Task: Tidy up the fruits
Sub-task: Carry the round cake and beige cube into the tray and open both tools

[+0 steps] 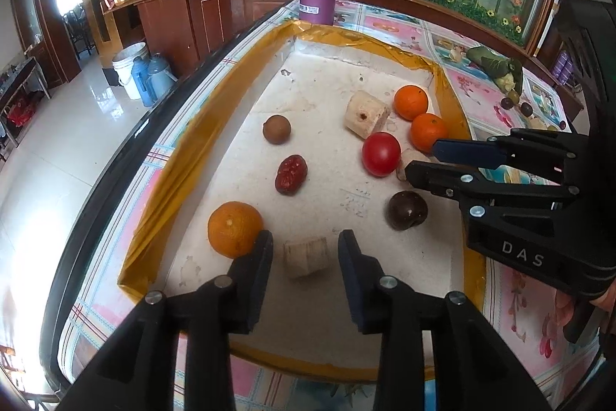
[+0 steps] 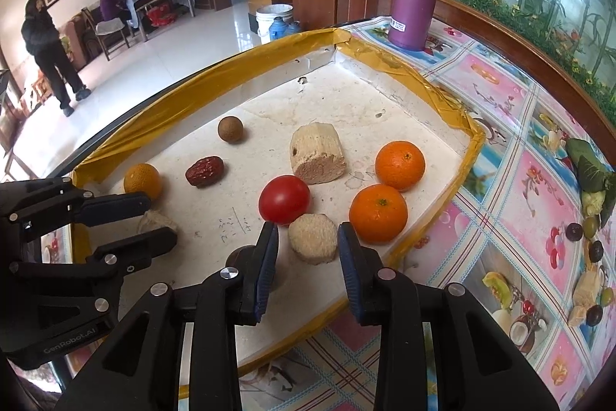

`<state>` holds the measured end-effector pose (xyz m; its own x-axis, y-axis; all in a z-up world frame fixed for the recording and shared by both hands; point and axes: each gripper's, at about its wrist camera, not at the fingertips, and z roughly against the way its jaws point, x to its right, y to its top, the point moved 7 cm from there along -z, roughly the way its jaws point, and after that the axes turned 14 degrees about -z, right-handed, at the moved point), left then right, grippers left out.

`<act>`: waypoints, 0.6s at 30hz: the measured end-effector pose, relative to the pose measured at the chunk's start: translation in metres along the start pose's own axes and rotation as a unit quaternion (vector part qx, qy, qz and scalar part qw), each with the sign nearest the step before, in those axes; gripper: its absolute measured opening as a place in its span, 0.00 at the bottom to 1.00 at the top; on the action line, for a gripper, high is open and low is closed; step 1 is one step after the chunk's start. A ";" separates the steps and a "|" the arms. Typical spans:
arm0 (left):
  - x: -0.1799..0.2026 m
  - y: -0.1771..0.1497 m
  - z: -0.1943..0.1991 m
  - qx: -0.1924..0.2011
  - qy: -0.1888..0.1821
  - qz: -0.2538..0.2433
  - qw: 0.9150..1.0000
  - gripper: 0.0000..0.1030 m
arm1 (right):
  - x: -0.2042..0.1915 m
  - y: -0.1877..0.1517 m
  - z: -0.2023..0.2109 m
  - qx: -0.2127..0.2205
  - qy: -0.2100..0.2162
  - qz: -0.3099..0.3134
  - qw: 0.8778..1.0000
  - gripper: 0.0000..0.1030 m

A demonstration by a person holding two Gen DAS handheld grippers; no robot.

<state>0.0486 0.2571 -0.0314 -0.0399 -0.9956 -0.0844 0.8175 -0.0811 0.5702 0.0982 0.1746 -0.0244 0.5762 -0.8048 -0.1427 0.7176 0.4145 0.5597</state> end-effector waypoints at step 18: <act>0.004 -0.006 0.036 0.036 0.031 0.029 0.998 0.74 | 0.020 -0.043 0.070 0.031 -0.009 -0.041 0.999 0.46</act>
<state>0.0223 0.2521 -0.0057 0.0450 -0.9941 -0.0989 0.7733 -0.0280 0.6335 0.0519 0.1111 0.0056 0.5097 -0.8421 -0.1763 0.7356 0.3202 0.5970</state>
